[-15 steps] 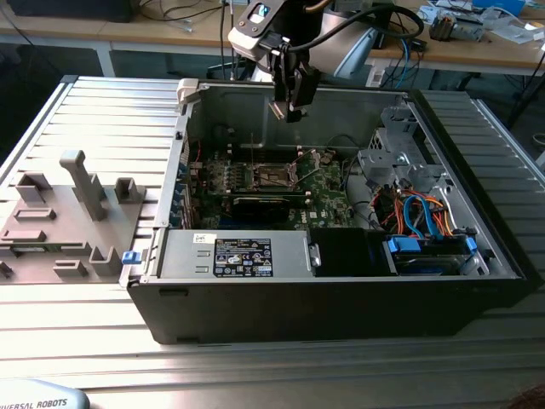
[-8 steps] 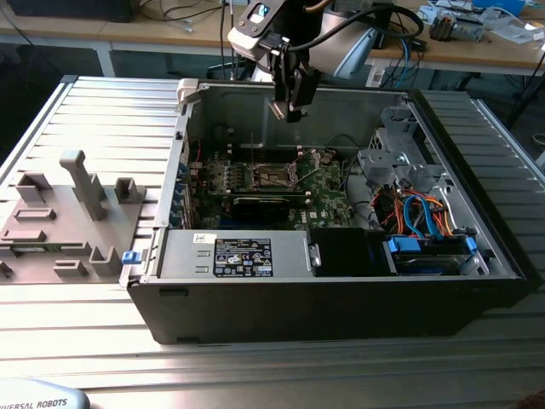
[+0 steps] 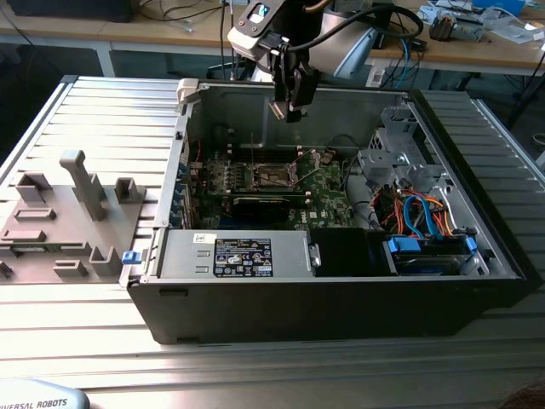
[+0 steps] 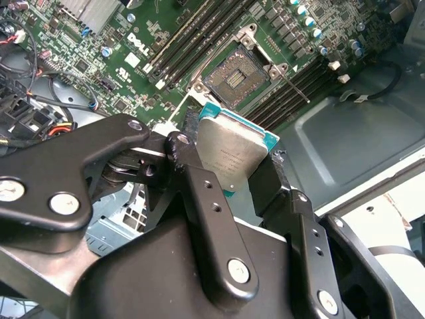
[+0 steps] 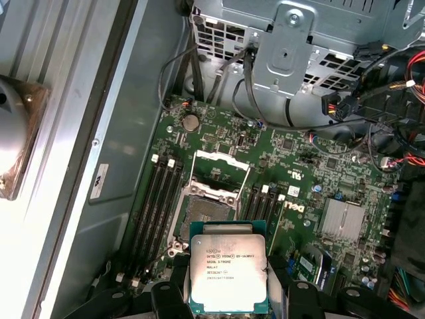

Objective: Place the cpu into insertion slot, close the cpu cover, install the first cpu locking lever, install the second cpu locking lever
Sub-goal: 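Place the cpu into insertion slot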

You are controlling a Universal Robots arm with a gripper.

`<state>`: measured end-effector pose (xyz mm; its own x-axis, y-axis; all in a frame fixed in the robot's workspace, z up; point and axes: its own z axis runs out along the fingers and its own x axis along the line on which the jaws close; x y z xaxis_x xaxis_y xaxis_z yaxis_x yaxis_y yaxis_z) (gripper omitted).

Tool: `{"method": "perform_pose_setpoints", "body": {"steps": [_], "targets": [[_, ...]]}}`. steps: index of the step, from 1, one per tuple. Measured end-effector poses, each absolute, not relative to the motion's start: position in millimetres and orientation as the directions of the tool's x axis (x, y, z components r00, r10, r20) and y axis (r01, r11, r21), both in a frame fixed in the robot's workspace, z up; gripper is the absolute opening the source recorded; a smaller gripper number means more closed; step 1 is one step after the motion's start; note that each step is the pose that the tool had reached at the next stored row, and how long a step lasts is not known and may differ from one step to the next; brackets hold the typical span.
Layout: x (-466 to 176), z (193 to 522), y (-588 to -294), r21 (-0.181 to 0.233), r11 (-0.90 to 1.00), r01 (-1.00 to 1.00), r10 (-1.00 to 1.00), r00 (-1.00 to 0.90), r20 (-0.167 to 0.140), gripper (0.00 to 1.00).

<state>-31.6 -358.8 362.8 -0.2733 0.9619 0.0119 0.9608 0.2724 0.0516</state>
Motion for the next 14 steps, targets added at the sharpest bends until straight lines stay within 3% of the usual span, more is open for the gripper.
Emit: {"method": "perform_pose_setpoints", "body": {"steps": [14], "targets": [[-31.6,362.8,-358.8,0.052,0.264,0.963,0.964,-0.265,0.012,0.54]]}}
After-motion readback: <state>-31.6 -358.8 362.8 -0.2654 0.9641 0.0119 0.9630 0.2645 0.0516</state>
